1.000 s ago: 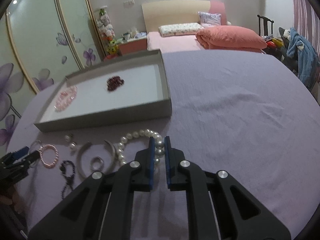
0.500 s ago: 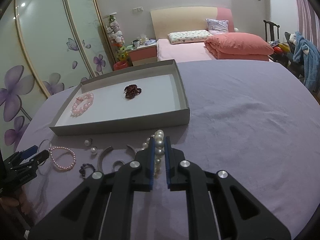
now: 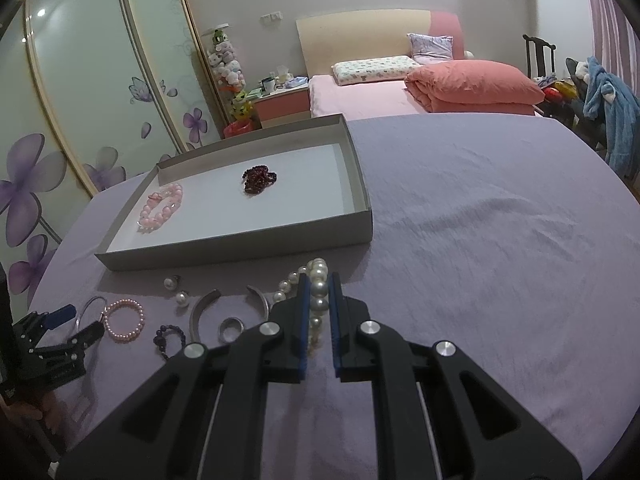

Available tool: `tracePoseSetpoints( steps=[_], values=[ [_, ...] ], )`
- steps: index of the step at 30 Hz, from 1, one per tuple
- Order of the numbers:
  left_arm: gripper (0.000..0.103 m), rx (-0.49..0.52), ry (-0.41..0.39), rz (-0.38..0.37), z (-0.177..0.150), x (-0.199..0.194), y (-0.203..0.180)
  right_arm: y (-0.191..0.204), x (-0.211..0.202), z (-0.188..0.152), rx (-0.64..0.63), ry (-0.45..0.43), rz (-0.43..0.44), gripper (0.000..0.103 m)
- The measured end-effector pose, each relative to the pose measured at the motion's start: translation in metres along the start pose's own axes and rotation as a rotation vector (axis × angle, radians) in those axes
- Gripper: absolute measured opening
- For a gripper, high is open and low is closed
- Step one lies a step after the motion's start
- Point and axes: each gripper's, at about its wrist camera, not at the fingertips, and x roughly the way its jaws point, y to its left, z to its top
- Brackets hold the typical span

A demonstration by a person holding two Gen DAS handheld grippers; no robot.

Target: Organize jewelry

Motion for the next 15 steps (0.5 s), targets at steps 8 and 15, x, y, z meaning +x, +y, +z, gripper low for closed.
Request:
tracePoseSetpoints(
  steps=[8, 15],
  values=[
    [0.068, -0.042, 0.002, -0.031, 0.0, 0.001, 0.01, -0.004, 0.001, -0.002, 0.014, 0.002, -0.001, 0.01],
    [0.025, -0.065, -0.004, -0.038, 0.003, 0.002, 0.011, -0.003, -0.005, -0.001, 0.016, -0.015, 0.013, 0.01]
  ],
)
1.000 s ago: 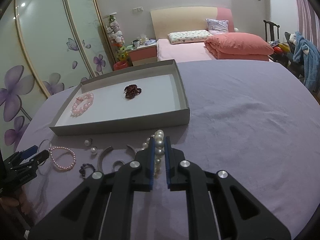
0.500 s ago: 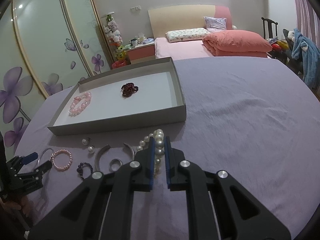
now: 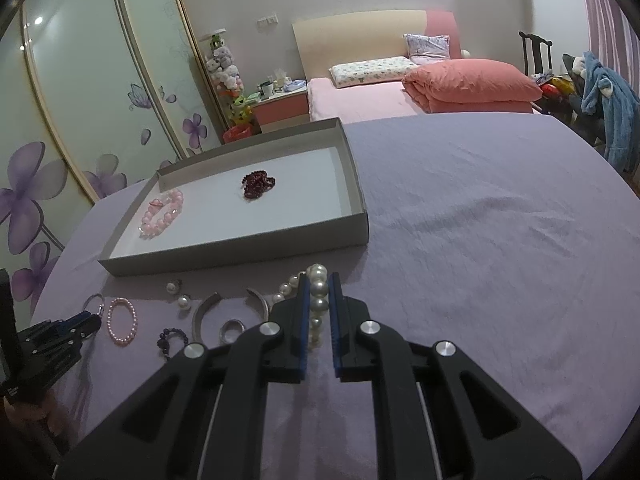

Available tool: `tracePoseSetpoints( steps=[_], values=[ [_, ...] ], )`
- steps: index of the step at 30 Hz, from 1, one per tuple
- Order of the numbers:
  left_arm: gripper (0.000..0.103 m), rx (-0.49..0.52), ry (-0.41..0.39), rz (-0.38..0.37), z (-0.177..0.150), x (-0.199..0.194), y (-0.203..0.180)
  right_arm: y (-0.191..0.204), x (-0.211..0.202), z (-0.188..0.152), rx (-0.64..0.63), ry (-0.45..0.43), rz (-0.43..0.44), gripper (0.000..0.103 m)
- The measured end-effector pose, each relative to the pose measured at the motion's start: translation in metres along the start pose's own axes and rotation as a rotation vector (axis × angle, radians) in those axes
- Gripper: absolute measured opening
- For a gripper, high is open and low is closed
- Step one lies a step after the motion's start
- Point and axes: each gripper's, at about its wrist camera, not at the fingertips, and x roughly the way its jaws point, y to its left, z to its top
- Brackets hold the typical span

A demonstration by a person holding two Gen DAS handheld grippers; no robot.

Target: Organize jewelry

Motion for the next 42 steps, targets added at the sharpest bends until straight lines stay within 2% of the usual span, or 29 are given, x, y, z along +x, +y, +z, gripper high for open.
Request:
tracePoseSetpoints(
  steps=[2, 4, 5, 9, 12, 14, 18, 22, 24, 28, 31, 33, 37, 42],
  values=[
    [0.033, -0.007, 0.001, 0.003, -0.001, -0.001, 0.002, 0.001, -0.001, 0.0, -0.004, 0.0, 0.003, 0.01],
    [0.068, -0.008, -0.012, 0.011, -0.003, -0.006, 0.005, 0.001, 0.0, -0.001, -0.004, 0.003, 0.005, 0.01],
    [0.071, -0.006, -0.029, 0.019, -0.004, -0.01, 0.007, 0.001, 0.0, -0.001, -0.003, 0.004, 0.006, 0.01],
    [0.071, 0.011, -0.025, 0.091, -0.008, -0.012, 0.016, 0.0, 0.003, -0.002, 0.001, 0.012, 0.008, 0.01],
    [0.071, -0.033, -0.006, 0.096, -0.009, -0.009, 0.029, 0.001, 0.003, -0.002, -0.001, 0.013, 0.009, 0.01],
    [0.071, -0.048, -0.001, 0.14, -0.01, -0.008, 0.036, 0.001, 0.003, -0.002, -0.002, 0.012, 0.009, 0.01],
    [0.071, -0.11, 0.016, 0.138, -0.011, -0.008, 0.053, 0.001, 0.002, -0.002, 0.0, 0.011, 0.009, 0.01],
    [0.072, -0.107, 0.017, 0.147, -0.008, -0.005, 0.053, 0.002, 0.004, -0.003, 0.003, 0.017, 0.01, 0.01],
    [0.072, -0.092, 0.015, 0.185, -0.002, 0.0, 0.057, 0.003, 0.004, -0.003, 0.001, 0.018, 0.012, 0.01],
    [0.073, -0.157, 0.025, 0.248, 0.008, 0.009, 0.081, 0.004, 0.003, -0.003, 0.001, 0.018, 0.012, 0.01],
    [0.072, -0.157, 0.026, 0.288, 0.009, 0.009, 0.087, 0.003, 0.003, -0.003, 0.001, 0.019, 0.013, 0.01],
    [0.072, -0.168, 0.024, 0.263, 0.007, 0.006, 0.088, 0.004, 0.003, -0.004, -0.002, 0.02, 0.014, 0.01],
    [0.073, -0.174, -0.012, 0.129, 0.002, -0.006, 0.078, 0.005, 0.003, -0.004, -0.004, 0.025, 0.014, 0.01],
    [0.084, -0.11, -0.029, 0.07, -0.002, -0.012, 0.055, 0.005, 0.007, -0.004, -0.005, 0.033, 0.012, 0.01]
  ],
)
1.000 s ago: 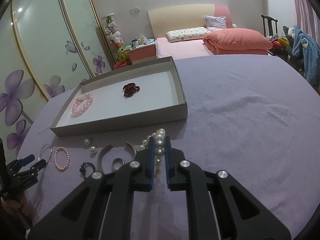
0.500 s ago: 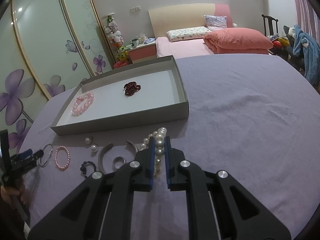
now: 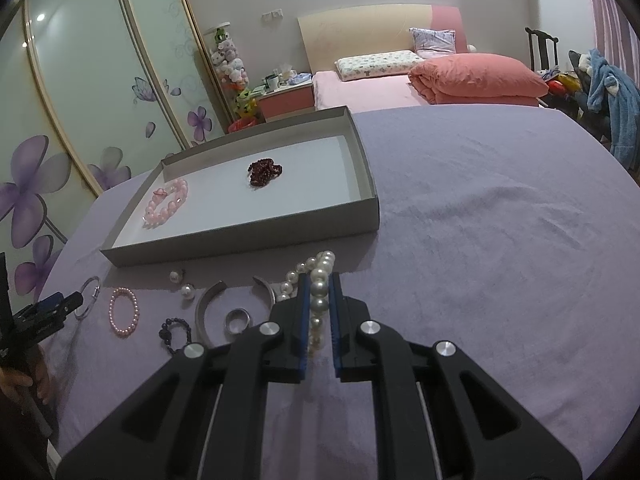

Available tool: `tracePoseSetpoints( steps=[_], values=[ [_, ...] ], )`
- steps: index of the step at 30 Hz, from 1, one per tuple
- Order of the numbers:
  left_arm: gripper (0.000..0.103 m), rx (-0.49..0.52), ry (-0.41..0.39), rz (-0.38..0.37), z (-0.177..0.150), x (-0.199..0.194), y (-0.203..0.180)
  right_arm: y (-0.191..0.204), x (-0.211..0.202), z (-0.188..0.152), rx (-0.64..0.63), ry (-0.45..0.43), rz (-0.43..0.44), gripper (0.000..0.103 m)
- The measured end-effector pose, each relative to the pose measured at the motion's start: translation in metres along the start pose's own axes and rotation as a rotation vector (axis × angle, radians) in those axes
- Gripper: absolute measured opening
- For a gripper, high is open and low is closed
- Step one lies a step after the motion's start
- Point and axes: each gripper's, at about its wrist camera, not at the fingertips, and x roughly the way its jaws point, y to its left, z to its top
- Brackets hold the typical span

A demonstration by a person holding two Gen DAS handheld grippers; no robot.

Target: Organize jewelry

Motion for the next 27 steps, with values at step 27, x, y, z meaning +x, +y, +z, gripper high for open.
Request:
tracePoseSetpoints(
  steps=[27],
  values=[
    [0.071, -0.018, 0.018, -0.027, 0.014, 0.017, -0.011, 0.002, -0.01, 0.003, 0.011, -0.054, 0.023, 0.01]
  ],
)
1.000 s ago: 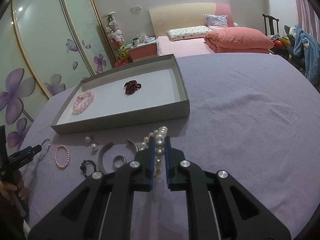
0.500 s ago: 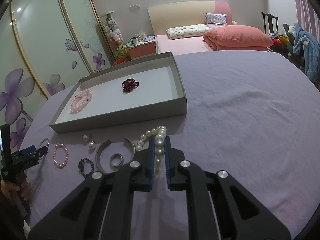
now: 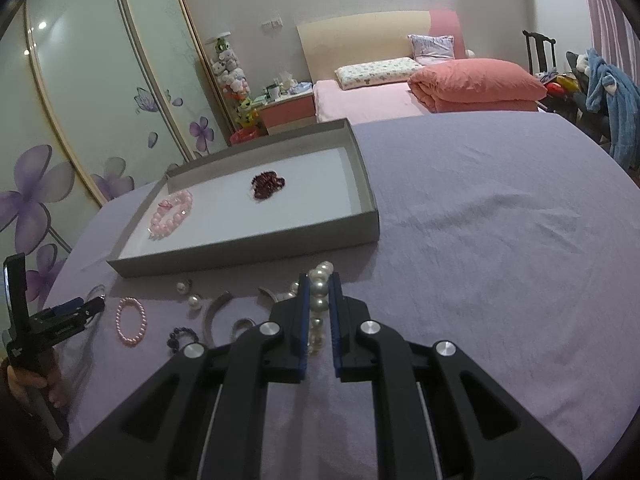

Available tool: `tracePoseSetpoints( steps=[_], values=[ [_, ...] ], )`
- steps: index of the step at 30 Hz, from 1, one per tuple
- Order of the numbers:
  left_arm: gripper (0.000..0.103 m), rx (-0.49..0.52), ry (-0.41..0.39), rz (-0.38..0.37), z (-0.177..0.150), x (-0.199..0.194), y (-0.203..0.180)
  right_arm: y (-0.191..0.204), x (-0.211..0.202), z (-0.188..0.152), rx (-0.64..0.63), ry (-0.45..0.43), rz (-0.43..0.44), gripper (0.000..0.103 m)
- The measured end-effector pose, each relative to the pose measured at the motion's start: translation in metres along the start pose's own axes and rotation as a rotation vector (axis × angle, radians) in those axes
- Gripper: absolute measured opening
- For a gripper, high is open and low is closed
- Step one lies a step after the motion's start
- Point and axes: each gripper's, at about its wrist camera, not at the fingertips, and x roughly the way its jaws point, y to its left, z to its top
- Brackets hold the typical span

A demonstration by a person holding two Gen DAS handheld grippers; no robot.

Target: Organize jewelry

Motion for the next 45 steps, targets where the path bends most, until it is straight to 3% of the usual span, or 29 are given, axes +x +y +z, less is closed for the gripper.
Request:
tracePoseSetpoints(
  steps=[18, 24, 33, 45],
  values=[
    [0.071, 0.049, -0.416, 0.037, 0.002, -0.081, -0.05, 0.033, -0.036, 0.013, -0.044, -0.185, 0.058, 0.01],
    [0.071, 0.056, -0.542, 0.064, 0.006, -0.102, -0.068, 0.056, -0.052, 0.021, -0.098, -0.299, 0.043, 0.01],
    [0.071, 0.026, -0.601, 0.057, 0.022, -0.101, -0.085, 0.084, -0.056, 0.036, -0.151, -0.416, 0.036, 0.01],
    [0.071, 0.022, -0.605, 0.051, 0.036, -0.082, -0.095, 0.09, -0.04, 0.051, -0.14, -0.443, 0.042, 0.01]
  ],
)
